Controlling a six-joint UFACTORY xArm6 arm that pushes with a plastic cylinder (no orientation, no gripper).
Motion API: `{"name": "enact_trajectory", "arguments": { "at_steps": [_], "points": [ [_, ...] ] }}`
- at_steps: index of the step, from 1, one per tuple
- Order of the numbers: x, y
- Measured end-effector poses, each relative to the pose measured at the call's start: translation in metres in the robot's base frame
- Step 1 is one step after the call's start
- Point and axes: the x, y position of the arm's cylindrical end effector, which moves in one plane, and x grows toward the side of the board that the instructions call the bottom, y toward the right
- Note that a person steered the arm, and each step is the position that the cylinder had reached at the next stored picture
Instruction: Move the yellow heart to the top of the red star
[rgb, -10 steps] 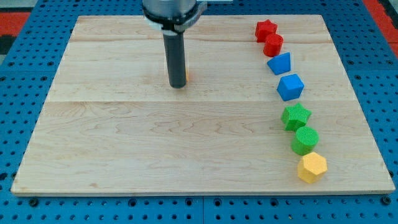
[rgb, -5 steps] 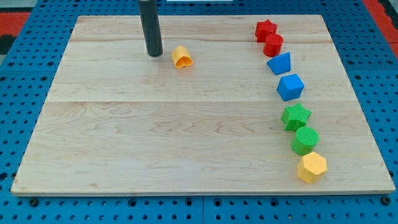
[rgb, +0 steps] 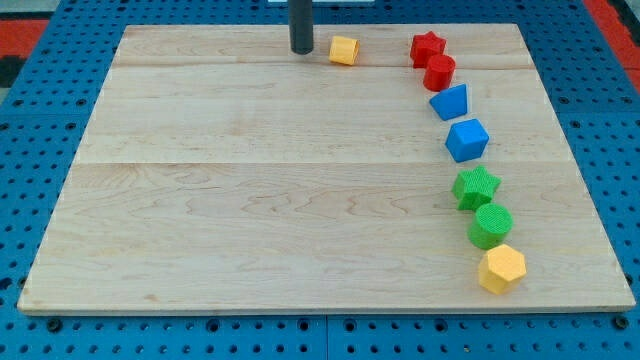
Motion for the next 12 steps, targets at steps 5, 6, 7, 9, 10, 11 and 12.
{"name": "enact_trajectory", "arguments": {
  "at_steps": [5,6,7,9,10,11,12],
  "points": [
    [0.005,0.076],
    [-0.006,0.072],
    [-0.009,0.067],
    [-0.015,0.077],
    [-0.029,0.098],
    [-0.038,0.106],
    [-0.020,0.077]
  ]
}}
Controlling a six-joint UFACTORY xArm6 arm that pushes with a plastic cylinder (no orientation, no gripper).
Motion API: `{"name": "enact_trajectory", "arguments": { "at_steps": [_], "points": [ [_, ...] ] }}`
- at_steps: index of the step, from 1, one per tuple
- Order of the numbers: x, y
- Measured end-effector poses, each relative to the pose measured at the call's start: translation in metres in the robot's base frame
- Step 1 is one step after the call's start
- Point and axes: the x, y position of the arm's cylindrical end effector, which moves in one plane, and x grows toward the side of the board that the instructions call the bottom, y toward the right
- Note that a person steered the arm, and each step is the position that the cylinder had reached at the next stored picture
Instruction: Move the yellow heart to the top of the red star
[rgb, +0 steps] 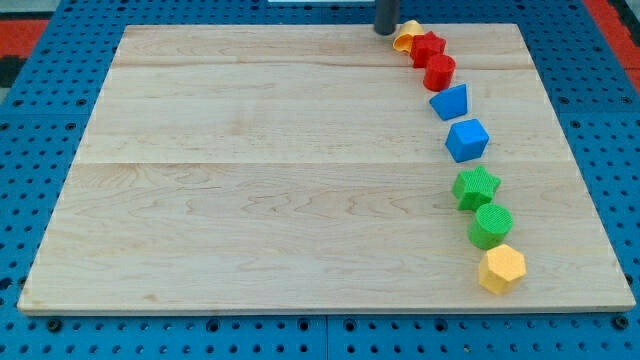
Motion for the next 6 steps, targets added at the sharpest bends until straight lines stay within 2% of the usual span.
{"name": "enact_trajectory", "arguments": {
  "at_steps": [1,2,4,5,6],
  "points": [
    [0.028,-0.010],
    [0.030,0.021],
    [0.008,0.047],
    [0.007,0.039],
    [0.008,-0.018]
  ]
}}
